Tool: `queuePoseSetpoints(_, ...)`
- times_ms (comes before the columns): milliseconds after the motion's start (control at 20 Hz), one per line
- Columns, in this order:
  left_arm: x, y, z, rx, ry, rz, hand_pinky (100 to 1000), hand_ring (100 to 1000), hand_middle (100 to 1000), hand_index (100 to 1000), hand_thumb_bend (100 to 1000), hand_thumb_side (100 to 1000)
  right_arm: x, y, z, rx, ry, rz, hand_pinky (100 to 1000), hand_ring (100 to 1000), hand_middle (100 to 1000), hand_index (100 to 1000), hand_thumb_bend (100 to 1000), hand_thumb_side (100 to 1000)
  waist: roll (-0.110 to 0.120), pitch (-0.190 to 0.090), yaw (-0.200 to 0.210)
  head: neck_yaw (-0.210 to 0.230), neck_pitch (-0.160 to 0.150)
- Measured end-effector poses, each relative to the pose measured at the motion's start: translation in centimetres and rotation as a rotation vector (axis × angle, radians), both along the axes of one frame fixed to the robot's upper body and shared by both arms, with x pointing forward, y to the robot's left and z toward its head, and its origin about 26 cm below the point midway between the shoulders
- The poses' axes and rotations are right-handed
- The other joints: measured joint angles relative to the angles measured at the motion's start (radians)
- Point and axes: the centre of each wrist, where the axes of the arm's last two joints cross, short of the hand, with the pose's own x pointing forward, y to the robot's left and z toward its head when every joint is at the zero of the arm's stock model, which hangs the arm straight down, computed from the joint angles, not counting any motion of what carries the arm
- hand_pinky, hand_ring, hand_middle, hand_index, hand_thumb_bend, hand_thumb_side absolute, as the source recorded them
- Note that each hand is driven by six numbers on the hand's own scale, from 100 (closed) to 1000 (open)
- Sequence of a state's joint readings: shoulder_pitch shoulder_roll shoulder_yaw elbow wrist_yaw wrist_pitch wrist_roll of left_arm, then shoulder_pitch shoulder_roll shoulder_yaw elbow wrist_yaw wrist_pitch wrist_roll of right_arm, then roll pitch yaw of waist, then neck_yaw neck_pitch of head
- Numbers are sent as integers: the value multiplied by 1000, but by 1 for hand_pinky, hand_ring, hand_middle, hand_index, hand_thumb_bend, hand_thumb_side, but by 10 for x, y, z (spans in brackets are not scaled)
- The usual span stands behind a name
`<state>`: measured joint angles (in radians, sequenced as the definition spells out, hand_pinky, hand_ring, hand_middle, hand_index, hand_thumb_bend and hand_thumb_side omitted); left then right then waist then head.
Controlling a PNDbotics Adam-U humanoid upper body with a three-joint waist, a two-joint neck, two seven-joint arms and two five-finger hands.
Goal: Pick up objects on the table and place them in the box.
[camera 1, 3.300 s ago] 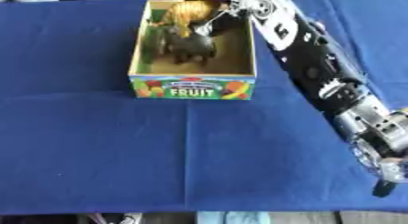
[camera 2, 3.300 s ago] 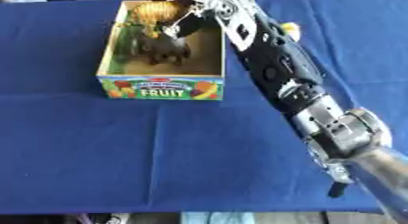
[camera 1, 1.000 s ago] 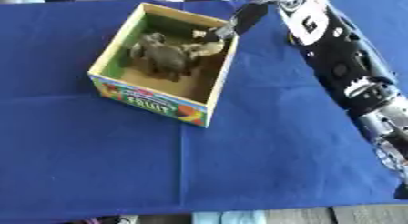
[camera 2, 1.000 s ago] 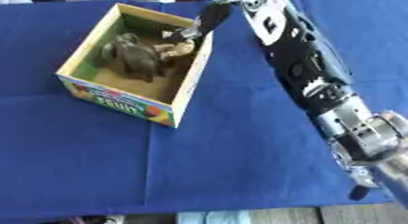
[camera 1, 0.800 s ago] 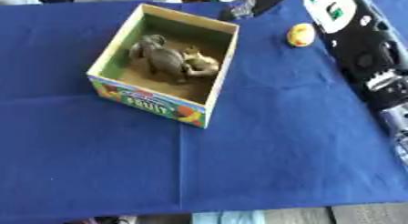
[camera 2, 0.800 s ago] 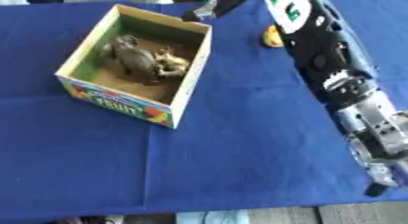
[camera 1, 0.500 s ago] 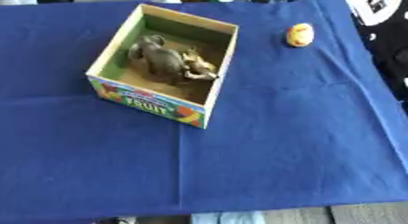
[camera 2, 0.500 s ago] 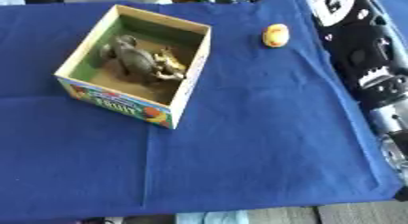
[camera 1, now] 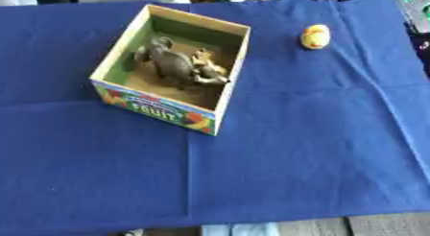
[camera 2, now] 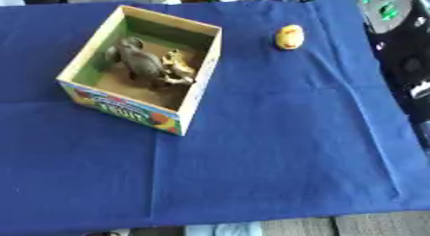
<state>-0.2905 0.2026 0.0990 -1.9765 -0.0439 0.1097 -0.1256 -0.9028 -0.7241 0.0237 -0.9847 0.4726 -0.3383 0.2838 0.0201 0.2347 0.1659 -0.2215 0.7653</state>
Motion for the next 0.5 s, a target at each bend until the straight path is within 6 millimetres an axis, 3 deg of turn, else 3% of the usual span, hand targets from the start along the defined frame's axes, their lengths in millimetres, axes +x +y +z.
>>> queuePoseSetpoints(500, 0, 0, 0, -1, -2, 1, 594, 605, 662, 722, 196, 507, 0, -30, -34, 69, 91, -143, 944, 834, 786, 948, 598, 444, 4, 0, 3, 0, 0)
